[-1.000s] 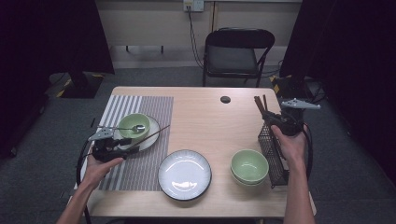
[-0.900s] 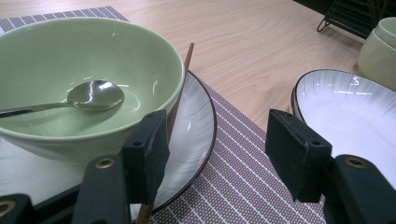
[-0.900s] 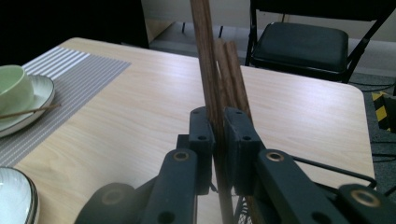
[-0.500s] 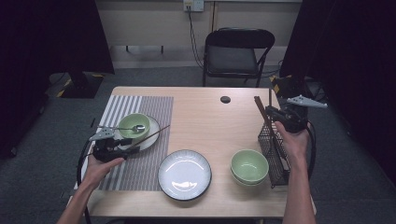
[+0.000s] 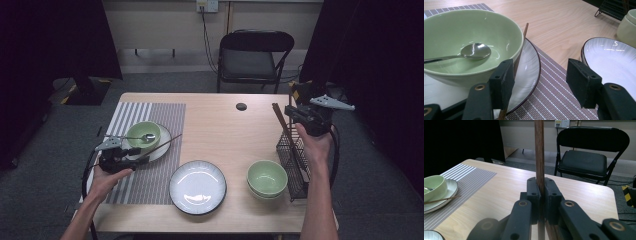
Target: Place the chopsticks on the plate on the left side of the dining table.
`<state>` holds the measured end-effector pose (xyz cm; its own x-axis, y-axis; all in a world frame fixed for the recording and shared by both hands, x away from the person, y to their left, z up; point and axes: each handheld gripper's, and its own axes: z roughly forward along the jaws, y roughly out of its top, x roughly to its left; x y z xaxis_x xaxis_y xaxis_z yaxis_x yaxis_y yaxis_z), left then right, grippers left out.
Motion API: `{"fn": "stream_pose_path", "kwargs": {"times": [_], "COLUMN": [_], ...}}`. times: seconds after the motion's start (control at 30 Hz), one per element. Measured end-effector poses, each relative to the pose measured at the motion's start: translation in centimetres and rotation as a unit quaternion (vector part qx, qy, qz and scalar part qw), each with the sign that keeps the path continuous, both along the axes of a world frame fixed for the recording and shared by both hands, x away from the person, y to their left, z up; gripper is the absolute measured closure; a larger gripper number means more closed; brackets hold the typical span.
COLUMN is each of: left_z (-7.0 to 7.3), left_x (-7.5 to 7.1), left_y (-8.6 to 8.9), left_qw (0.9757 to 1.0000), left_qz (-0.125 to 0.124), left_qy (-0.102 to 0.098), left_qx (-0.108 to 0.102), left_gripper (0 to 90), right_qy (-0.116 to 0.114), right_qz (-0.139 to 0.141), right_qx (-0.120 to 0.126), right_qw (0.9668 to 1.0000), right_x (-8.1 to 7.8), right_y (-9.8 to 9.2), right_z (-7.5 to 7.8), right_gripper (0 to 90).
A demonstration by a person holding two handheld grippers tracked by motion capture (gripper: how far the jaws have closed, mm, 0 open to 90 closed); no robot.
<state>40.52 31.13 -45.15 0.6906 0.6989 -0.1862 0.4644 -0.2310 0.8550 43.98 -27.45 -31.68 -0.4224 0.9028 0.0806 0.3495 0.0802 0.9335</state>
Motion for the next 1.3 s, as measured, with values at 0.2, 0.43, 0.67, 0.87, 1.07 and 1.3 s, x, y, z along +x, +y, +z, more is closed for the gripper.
{"fn": "stream_pose_path", "kwargs": {"times": [0.2,0.43,0.67,0.87,1.07,1.3], "left_z": [0.0,0.0,0.1,0.1,0.1,0.2], "left_x": [0.0,0.0,0.0,0.0,-0.1,-0.1], "left_y": [0.0,0.0,0.0,0.1,0.0,0.1], "left_qw": [1.0,1.0,1.0,1.0,1.0,1.0], "left_qz": [0.001,0.0,0.001,0.0,0.001,0.006], "left_qy": [0.0,-0.001,-0.003,-0.004,-0.003,-0.005], "left_qx": [-0.001,0.0,0.001,0.002,0.001,0.004], "left_gripper": [39.1,39.1,39.1,39.1,39.1,39.2], "right_qy": [-0.008,-0.016,-0.023,-0.029,-0.032,-0.026], "right_qz": [0.001,0.011,0.02,0.027,0.028,0.037], "right_qx": [0.002,0.0,-0.003,-0.001,-0.005,-0.008], "right_qw": [1.0,0.9998,0.9995,0.9992,0.9991,0.9989], "right_x": [0.1,0.2,0.5,0.8,0.9,1.3], "right_y": [0.2,0.6,1.0,1.5,2.2,3.1], "right_z": [0.6,1.2,1.8,3.0,3.6,3.9], "right_gripper": [84.5,84.6,84.6,84.5,84.2,84.8]}}
